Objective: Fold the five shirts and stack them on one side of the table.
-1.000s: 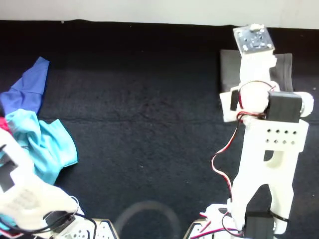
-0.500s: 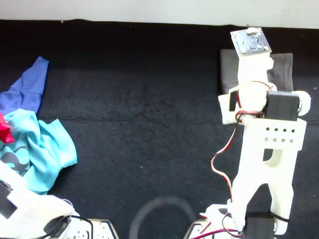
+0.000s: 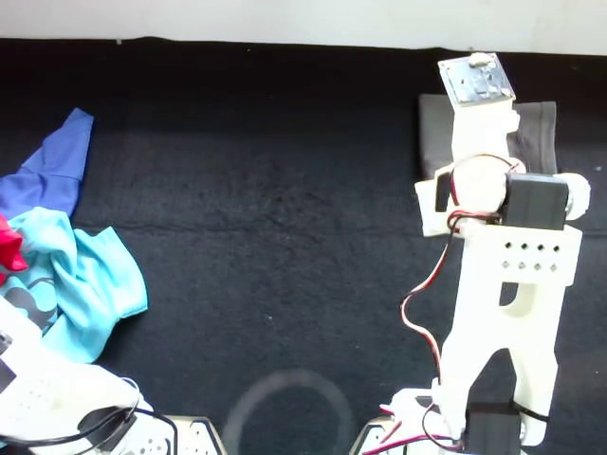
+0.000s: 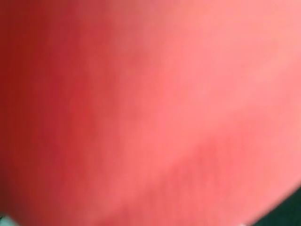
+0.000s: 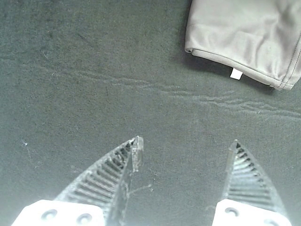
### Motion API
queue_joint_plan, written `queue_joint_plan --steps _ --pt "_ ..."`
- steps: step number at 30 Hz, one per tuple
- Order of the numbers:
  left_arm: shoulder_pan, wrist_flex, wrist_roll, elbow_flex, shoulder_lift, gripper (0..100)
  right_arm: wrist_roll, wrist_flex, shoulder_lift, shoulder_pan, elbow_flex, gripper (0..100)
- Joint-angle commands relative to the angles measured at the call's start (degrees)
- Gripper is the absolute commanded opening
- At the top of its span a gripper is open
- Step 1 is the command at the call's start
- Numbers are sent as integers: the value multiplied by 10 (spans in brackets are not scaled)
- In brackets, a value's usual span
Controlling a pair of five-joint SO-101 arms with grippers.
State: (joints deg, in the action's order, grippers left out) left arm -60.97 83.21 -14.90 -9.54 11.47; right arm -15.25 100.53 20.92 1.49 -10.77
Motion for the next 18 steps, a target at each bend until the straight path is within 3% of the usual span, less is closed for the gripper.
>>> queue_joint_plan --steps 1,7,10,14,18 --pt "27 9 11 -52 -9 9 -3 3 19 5 1 278" --pt "42 110 46 -193 -8 14 -3 3 19 5 1 278" --pt "56 166 47 -223 -3 88 -3 3 19 5 1 278" --pt "65 149 47 -175 -2 264 -3 3 19 5 1 278" --pt "56 84 46 -113 -2 252 -3 3 19 5 1 278"
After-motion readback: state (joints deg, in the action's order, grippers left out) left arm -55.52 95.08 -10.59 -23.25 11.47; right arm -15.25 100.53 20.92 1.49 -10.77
